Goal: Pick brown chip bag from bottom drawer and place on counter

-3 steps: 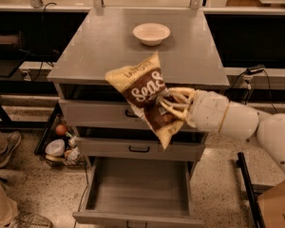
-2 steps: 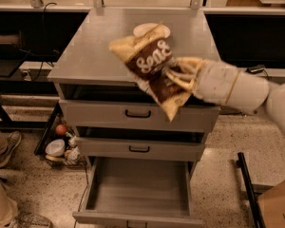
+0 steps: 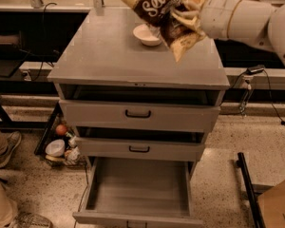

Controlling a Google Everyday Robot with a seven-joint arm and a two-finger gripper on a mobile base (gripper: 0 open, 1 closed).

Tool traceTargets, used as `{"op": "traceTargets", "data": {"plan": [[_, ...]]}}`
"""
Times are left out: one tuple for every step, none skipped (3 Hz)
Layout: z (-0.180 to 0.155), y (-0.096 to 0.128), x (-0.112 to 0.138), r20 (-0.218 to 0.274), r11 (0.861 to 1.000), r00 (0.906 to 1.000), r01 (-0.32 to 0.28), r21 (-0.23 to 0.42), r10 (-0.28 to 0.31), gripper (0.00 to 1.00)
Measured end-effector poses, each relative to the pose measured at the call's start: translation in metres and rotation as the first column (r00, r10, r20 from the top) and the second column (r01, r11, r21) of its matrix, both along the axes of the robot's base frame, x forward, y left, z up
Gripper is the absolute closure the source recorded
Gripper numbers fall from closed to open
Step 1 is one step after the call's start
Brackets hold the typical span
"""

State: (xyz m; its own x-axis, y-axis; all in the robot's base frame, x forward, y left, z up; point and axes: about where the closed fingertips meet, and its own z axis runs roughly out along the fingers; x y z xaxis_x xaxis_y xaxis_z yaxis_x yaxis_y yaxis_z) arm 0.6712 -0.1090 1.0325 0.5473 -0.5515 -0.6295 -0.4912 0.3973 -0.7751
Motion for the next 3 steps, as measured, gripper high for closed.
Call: {"op": "traceTargets", "data": {"plan": [[0.007, -0.019, 0.053, -0.028, 0.995, 0.9954, 0.091, -0.032, -0.091, 1.0], [-0.004, -0.028, 0.093, -0.069, 0.988, 0.9873, 0.139, -0.066, -0.144, 1.0], [-0.025, -0.041, 0.113, -0.115, 0.981, 0.9759, 0.177, -0.074, -0.185, 1.0]]}}
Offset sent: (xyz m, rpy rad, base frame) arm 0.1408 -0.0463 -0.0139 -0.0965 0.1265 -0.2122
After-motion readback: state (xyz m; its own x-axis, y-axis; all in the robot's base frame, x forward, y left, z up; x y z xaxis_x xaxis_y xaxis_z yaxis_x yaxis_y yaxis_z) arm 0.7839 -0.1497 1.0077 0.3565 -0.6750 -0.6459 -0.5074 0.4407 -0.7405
